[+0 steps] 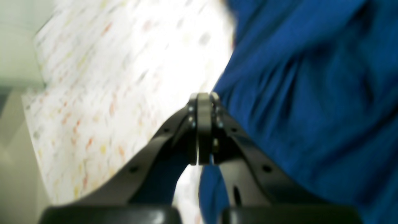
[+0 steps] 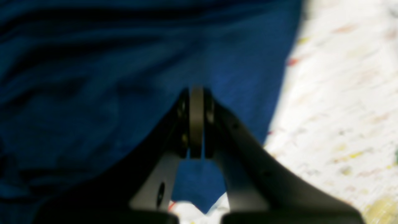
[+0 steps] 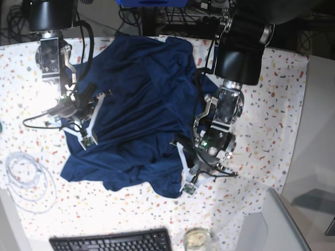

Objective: Layout the t-shirt on the table in an organized manner, then fold the t-shirt properly
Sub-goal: 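Drag the shirt with both grippers and release it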

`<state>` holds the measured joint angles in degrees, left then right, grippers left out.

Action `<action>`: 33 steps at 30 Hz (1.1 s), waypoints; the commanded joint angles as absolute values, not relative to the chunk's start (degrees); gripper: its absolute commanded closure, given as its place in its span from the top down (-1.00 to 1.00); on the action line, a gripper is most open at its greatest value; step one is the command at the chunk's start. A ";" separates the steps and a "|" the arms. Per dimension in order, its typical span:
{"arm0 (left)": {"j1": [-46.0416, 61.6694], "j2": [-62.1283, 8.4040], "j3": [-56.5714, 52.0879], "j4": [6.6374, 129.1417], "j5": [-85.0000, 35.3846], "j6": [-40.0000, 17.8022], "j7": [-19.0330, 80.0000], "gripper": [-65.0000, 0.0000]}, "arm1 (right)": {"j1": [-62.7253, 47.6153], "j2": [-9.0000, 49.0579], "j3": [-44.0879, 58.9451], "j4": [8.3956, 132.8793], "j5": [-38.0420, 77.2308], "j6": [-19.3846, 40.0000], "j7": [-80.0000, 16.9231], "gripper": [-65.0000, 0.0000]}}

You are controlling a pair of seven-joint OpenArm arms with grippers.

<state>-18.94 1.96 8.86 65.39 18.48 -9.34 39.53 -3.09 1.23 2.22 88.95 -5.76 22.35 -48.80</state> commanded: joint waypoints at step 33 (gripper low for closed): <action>7.25 -1.80 -6.64 100.88 28.53 -9.45 43.12 -1.00 | 19.91 14.81 9.19 64.31 -6.20 21.93 -34.33 -1.00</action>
<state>7.49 -1.80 -6.55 99.66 28.32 -9.52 43.68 19.55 14.39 9.04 63.37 -6.39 21.78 -34.76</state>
